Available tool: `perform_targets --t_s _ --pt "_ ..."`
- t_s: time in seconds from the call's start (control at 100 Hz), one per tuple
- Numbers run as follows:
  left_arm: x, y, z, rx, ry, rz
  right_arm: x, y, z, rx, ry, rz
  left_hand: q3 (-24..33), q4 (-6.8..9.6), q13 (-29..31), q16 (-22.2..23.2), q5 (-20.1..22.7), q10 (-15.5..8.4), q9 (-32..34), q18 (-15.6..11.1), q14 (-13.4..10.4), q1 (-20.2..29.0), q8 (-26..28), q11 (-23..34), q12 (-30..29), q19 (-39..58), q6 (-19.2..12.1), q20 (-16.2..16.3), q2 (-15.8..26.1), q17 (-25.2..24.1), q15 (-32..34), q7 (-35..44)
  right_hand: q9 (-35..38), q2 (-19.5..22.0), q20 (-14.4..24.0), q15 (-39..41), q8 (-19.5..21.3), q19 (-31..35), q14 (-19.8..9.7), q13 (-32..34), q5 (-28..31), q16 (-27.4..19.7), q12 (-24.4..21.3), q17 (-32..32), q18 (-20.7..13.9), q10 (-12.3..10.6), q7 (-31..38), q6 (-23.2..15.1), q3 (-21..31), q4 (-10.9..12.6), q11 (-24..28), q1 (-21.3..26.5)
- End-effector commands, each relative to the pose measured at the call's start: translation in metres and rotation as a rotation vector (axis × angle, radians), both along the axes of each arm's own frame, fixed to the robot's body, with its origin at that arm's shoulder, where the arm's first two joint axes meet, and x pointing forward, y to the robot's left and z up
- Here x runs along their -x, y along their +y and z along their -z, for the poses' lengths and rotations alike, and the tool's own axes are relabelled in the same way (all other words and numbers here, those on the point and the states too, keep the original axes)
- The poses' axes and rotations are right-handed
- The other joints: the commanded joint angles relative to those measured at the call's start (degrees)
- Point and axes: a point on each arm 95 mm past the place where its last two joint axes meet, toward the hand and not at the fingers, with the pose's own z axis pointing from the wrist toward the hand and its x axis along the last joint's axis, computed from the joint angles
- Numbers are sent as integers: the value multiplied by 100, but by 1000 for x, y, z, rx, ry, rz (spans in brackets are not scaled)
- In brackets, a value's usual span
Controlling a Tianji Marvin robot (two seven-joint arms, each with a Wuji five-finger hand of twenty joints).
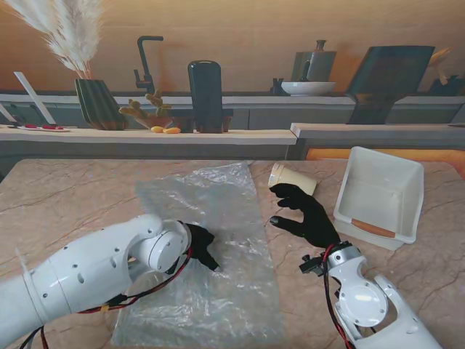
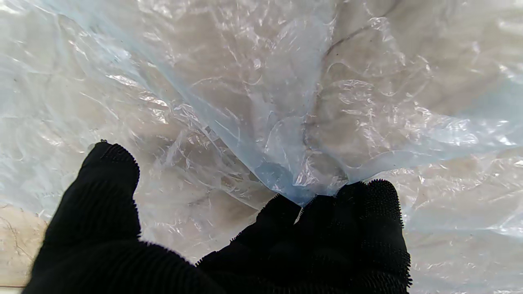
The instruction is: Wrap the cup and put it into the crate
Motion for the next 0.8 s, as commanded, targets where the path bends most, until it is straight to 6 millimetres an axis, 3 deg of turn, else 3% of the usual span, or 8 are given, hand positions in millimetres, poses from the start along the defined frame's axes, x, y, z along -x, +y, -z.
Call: perform_targets --t_s 0.0,0.43,0.79 --pt "27 14 45 -46 130 -25 2 3 -1 -11 -6 -5 -149 8 53 65 516 -1972 413 -333 -780 141 213 841 375 4 -2947 -81 162 -168 240 644 89 193 137 64 40 161 -36 86 99 66 61 36 47 -71 -46 -99 45 171 -110 -287" --pt "22 12 40 -33 40 -17 2 3 0 -11 -3 -4 -337 77 -520 -86 -283 -2214 -416 -535 -993 374 41 710 274 -291 -3176 -191 268 -428 -25 268 97 221 140 64 44 159 -31 85 103 70 62 32 52 -70 -55 -108 38 173 -116 -299" --pt "31 15 31 44 -107 -97 2 2 0 -7 -5 -14 -643 78 -482 -58 -490 -2174 -538 -467 -890 243 -112 709 201 -205 -3261 -62 702 -395 36 81 104 226 143 59 45 158 -44 79 106 70 63 34 51 -73 -60 -101 36 173 -120 -292"
